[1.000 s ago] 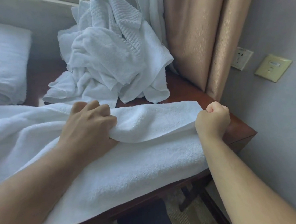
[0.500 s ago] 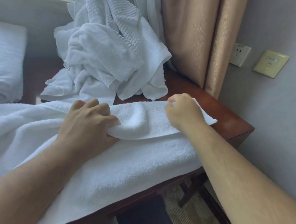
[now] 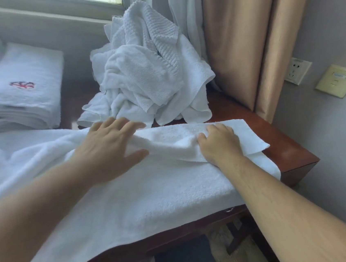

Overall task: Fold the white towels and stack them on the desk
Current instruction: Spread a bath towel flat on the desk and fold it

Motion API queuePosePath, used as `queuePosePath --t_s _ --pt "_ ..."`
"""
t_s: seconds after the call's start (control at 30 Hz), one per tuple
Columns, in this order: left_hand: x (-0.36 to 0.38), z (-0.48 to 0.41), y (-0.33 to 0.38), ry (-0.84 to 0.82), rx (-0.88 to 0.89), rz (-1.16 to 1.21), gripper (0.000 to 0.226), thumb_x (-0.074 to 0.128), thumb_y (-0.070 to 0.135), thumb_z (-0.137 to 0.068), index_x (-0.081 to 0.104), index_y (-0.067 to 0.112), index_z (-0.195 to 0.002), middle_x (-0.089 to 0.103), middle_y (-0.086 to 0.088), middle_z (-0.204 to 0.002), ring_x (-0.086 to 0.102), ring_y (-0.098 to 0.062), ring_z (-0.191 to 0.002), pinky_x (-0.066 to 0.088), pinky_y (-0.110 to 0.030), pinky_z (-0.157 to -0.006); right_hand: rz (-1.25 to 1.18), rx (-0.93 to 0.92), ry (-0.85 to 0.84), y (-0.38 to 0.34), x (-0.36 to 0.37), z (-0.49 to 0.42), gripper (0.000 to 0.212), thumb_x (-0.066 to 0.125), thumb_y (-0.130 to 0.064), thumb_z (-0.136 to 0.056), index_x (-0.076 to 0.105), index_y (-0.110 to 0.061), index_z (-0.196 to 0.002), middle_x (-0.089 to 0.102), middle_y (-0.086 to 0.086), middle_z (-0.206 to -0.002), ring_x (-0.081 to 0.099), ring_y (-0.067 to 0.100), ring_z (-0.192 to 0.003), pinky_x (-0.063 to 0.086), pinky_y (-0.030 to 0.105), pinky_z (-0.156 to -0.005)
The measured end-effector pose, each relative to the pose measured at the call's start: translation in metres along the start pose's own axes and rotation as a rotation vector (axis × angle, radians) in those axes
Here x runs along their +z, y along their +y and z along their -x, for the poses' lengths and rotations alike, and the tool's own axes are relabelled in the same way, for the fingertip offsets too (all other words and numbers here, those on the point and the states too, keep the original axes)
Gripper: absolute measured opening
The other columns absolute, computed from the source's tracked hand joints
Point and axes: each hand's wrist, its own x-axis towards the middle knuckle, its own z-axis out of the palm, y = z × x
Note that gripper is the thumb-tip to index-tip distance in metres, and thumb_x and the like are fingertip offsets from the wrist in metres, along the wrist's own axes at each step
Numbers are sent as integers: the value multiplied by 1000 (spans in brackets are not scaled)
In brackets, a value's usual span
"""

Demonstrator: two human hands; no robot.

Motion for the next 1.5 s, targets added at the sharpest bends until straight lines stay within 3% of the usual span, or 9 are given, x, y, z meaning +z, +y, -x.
queuePosePath --t_s 0.1,0.23,0.4,0.57,0.83,0.93,1.2,1.33,1.5 --pt "-31 29 -48 50 -170 259 39 42 42 -99 55 32 -134 56 12 -117 47 -20 -118 35 -36 -103 -254 -293 216 -41 -2 19 28 51 -26 -100 70 -10 -114 64 8 -118 49 29 -114 42 39 -94" --pt "-54 77 -103 -43 -381 42 32 60 28 -97 61 31 -128 59 5 -121 47 -25 -122 37 -39 -103 -453 -705 300 -139 -1 70 20 57 -22 -93 70 -8 -86 61 7 -85 52 26 -85 43 32 -79" --pt "-61 114 -143 -167 -707 -132 54 51 56 -95 45 36 -145 43 -1 -149 34 -30 -136 30 -44 -111 -296 -998 -91 -218 25 121 31 54 -27 -98 67 -10 -119 61 8 -121 50 28 -115 35 34 -105" --pt "-65 117 -174 -29 -966 136 49 34 52 -101 58 16 -123 55 -15 -130 48 -34 -123 37 -38 -93 -223 -960 -205 -224 36 126 40 42 -39 -100 55 -22 -134 50 -7 -136 43 19 -127 35 38 -108" --pt "-82 89 -177 -94 -1202 343 38 80 40 -72 61 9 -62 51 -1 -49 46 -21 -45 31 -21 -45 -273 -918 -270 -222 28 122 40 49 -38 -99 57 -26 -136 50 -12 -141 41 13 -132 32 33 -110" --pt "-78 94 -176 -28 -1124 468 13 73 19 -71 71 7 -74 53 -3 -57 46 -17 -45 32 -18 -44 -316 -851 -241 -226 27 117 42 50 -38 -99 55 -22 -137 47 -9 -139 41 13 -130 33 27 -107" --pt "-104 133 -190 728 -707 1046 13 66 16 -84 75 25 -83 70 0 -81 65 -23 -80 53 -37 -76 -100 -748 -260 -246 38 113 56 35 -59 -98 41 -31 -146 34 2 -157 31 28 -141 31 41 -115" --pt "-98 166 -205 522 -1055 629 33 58 -1 -78 75 24 -66 68 12 -60 64 -13 -65 48 -16 -56 -197 -726 -345 -243 42 113 62 35 -59 -100 32 -31 -155 31 -8 -163 26 18 -150 22 33 -123" --pt "-90 178 -205 330 -1283 390 34 55 30 -92 68 7 -113 70 -15 -115 63 -35 -108 50 -44 -96 -176 -738 -327 -239 42 114 56 36 -60 -98 57 -24 -136 61 -6 -137 52 18 -129 40 33 -110"
